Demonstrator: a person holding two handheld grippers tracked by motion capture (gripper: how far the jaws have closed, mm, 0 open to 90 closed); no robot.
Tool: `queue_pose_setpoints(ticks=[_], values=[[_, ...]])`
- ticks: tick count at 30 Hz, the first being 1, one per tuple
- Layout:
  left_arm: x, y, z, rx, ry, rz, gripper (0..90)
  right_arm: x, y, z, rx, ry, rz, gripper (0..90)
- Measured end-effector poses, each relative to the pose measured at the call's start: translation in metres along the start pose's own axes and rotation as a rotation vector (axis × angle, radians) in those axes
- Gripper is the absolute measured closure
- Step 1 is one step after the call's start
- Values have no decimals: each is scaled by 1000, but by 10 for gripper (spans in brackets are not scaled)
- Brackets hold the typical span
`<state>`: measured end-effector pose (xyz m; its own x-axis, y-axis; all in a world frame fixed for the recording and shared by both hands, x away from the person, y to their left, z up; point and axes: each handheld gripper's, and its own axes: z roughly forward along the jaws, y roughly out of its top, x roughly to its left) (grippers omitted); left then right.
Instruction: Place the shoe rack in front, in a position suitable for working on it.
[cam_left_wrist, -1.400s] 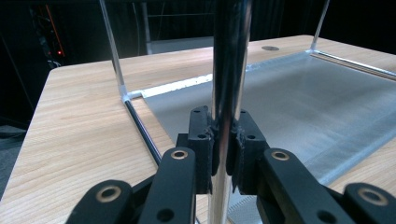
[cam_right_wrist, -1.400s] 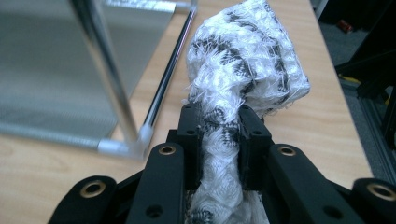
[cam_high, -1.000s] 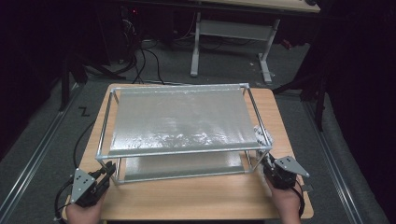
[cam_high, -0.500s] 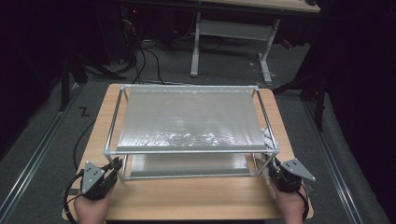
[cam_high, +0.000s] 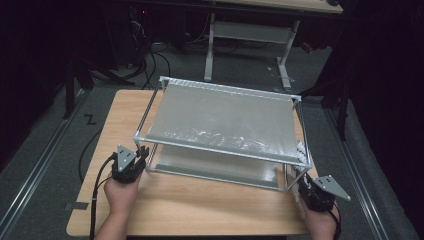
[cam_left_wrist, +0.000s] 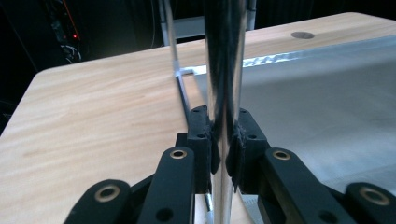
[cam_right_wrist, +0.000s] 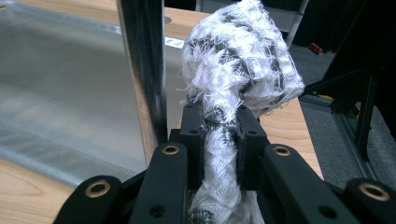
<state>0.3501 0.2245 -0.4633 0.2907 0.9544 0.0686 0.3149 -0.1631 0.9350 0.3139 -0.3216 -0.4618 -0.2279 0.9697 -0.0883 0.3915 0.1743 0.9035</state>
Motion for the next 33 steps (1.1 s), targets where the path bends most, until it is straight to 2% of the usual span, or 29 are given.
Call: queue_pose_setpoints(ticks=[6, 10, 16, 18, 22, 26, 28, 33], values=[[6, 6, 22, -15, 2, -21, 797, 2, 0, -1, 1, -1, -8, 774], [11, 12, 32, 2, 3, -19, 798, 5, -1, 0, 7, 9, -13, 774], [15, 15, 41, 3, 2, -32, 798, 10, 0, 1, 7, 15, -29, 774], [14, 15, 40, 3, 5, -23, 756, 10, 0, 0, 9, 17, -29, 773], [11, 7, 32, 10, 12, -16, 573, 9, -1, 1, 9, 28, -25, 773], [8, -3, 12, 12, 7, -4, 529, 11, -1, 1, 14, 37, -30, 772], [4, -7, 2, 11, -17, 15, 506, 13, -1, 1, 15, 43, -34, 772], [-14, -18, -22, 12, -97, 26, 427, 20, -1, 2, 24, 72, -37, 771]])
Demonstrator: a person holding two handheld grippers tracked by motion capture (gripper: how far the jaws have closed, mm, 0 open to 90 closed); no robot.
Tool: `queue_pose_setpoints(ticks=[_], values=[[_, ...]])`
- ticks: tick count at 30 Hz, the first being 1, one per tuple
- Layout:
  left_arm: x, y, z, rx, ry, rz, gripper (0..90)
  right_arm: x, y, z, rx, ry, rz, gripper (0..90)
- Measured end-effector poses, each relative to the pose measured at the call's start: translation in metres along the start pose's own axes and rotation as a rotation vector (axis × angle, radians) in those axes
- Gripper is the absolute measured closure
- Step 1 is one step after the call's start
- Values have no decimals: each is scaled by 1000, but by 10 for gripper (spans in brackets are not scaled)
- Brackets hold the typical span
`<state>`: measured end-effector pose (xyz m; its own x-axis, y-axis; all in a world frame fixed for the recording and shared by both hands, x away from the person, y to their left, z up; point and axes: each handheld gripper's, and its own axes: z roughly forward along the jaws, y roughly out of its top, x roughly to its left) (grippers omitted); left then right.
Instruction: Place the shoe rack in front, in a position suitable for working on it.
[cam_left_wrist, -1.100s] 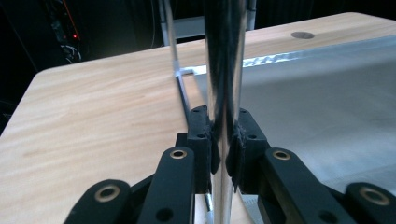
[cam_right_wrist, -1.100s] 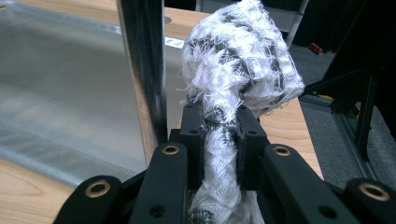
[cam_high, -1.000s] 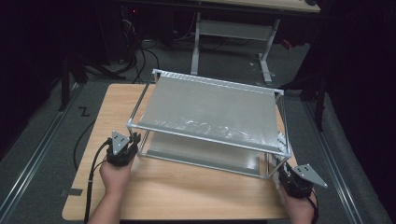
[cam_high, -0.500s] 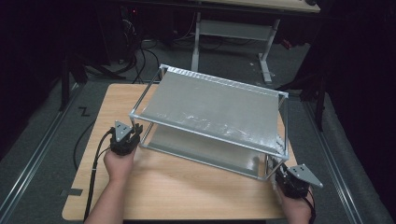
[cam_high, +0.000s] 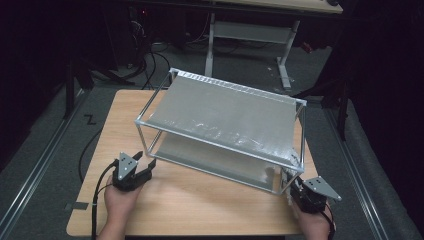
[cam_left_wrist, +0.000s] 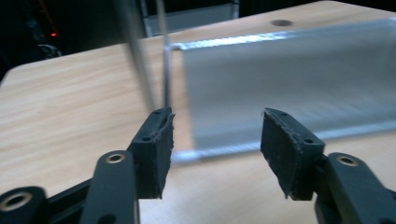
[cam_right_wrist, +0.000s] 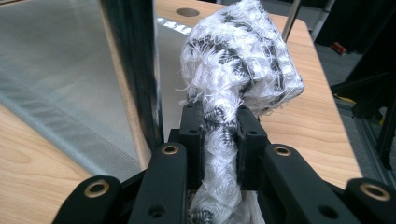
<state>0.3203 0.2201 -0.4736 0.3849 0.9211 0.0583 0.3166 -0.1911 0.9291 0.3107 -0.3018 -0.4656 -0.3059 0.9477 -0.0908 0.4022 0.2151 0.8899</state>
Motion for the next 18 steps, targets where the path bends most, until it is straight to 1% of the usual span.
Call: queue_pose_setpoints(ticks=[1, 4, 5, 6, 8, 12, 15, 16, 17, 18], values=[[-4, -2, -3, -1, -24, -5, 421, 1, 0, 0, 0, 2, -6, 771], [-19, -5, -8, 8, -73, -3, 398, 5, 2, 2, 3, 16, -11, 771], [-27, -7, -10, -2, -111, -20, 389, 6, 2, 2, 2, 21, -13, 771], [-33, -9, -11, -3, -138, -26, 379, 9, 2, 2, 2, 30, -16, 771], [-43, -13, -13, -10, -169, -28, 360, 11, 2, 3, 2, 46, -18, 771], [-54, -20, -14, -22, -205, -46, 354, 20, 3, 4, 3, 66, -35, 771], [-61, -21, -17, -36, -200, -32, 362, 30, 4, 5, 8, 87, -53, 771], [-62, -21, -17, -36, -204, -31, 378, 35, 4, 5, 12, 97, -49, 771], [-64, -22, -18, -24, -223, -26, 400, 37, 4, 6, 13, 105, -58, 770], [-65, -22, -18, -15, -236, -22, 429, 43, 5, 6, 18, 115, -69, 771]])
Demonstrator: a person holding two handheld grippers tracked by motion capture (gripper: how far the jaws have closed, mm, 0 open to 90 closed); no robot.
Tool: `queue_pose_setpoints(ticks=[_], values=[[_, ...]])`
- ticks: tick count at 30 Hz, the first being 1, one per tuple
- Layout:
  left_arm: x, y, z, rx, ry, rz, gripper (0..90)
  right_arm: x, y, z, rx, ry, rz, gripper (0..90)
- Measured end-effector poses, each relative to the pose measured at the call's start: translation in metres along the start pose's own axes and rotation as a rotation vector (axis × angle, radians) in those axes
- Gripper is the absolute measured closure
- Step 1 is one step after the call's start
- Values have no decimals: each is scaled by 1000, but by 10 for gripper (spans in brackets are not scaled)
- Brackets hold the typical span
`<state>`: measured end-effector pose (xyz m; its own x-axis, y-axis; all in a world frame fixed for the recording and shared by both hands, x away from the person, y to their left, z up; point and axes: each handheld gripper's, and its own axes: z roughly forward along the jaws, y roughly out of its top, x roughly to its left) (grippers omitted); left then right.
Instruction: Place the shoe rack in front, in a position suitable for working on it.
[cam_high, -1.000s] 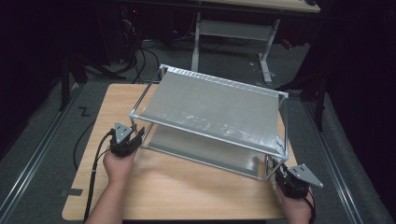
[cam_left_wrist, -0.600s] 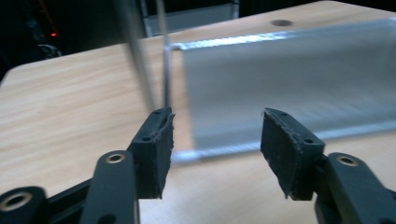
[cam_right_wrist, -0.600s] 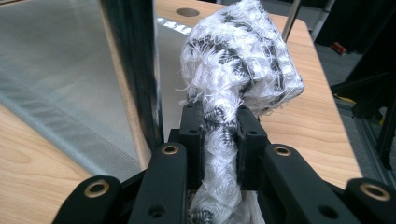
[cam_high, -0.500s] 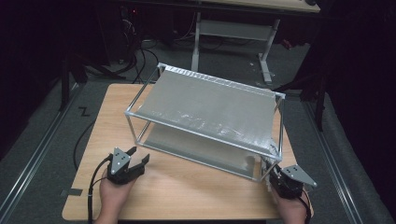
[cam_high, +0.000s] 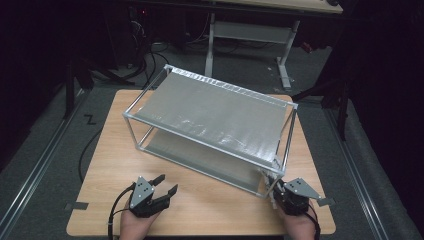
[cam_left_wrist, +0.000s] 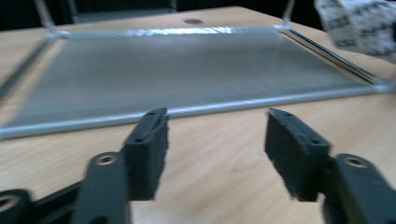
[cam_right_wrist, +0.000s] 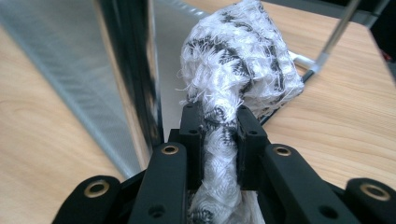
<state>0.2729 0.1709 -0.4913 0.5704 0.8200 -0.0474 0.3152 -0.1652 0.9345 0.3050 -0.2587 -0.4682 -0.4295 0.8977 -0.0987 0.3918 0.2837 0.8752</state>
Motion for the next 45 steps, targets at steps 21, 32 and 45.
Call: queue_pose_setpoints(ticks=[21, 32, 45], values=[[-17, -3, -1, 67, -72, 22, 377, 107, 16, 17, 32, 235, -182, 768], [-23, 1, 4, 67, -117, 25, 372, 90, 13, 4, 7, 197, -160, 767], [-46, 16, 18, 45, -207, 91, 364, 38, -3, -10, 26, 81, -62, 768]])
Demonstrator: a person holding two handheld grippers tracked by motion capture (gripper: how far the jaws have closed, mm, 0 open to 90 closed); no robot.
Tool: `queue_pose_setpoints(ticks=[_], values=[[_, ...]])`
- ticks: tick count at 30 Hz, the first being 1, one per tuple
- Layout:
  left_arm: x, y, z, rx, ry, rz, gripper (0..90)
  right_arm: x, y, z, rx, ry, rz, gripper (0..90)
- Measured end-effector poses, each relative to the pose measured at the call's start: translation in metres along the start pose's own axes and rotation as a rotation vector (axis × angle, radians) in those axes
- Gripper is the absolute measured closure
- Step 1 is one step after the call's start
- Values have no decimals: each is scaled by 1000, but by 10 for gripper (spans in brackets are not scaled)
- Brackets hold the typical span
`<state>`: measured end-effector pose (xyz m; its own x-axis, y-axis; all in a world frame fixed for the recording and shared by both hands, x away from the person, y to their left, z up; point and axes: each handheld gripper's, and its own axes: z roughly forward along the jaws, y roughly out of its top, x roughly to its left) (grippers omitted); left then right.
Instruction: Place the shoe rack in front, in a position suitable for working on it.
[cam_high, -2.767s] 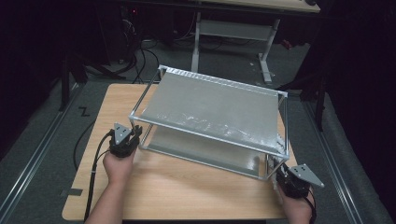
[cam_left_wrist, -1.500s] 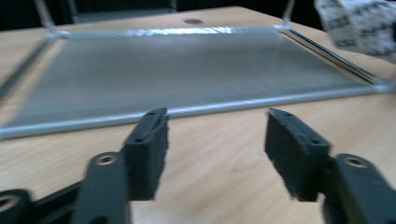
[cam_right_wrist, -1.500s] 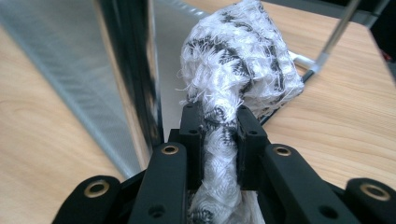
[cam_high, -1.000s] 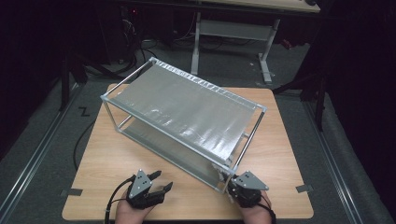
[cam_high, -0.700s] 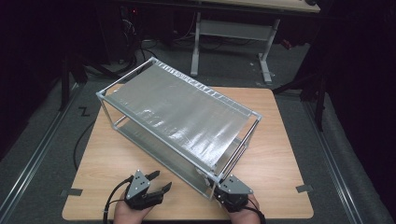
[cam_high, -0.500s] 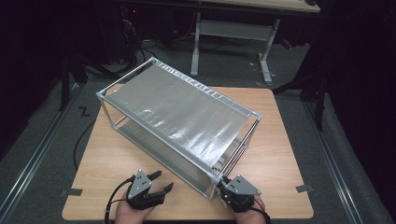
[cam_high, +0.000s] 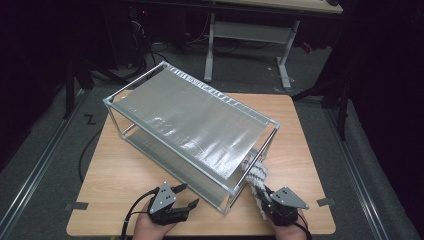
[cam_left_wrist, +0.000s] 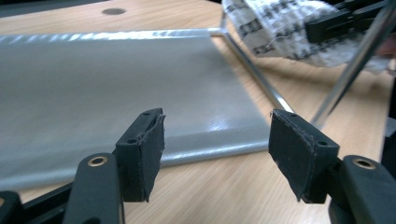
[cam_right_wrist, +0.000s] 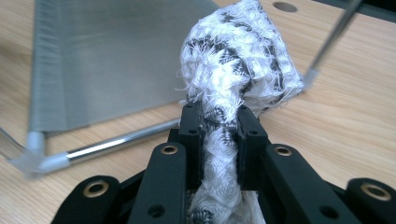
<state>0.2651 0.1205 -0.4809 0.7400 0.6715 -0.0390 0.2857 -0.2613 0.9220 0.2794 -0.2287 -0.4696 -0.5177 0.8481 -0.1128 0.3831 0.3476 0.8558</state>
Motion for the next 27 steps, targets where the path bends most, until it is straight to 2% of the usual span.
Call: queue_pose_setpoints(ticks=[8, 12, 18, 24, 27], values=[[-15, 16, 9, -60, -87, 42, 367, -15, -13, -15, 14, -58, 35, 767], [-27, 24, 15, -76, -144, 68, 367, -21, -20, -23, 18, -86, 52, 767], [-40, 34, 25, -84, -204, 94, 375, -26, -28, -33, 29, -117, 77, 766], [-47, 36, 41, -75, -232, 91, 417, -29, -36, -42, 42, -139, 85, 766], [-51, 38, 46, -86, -233, 109, 476, -30, -39, -46, 44, -148, 92, 766]])
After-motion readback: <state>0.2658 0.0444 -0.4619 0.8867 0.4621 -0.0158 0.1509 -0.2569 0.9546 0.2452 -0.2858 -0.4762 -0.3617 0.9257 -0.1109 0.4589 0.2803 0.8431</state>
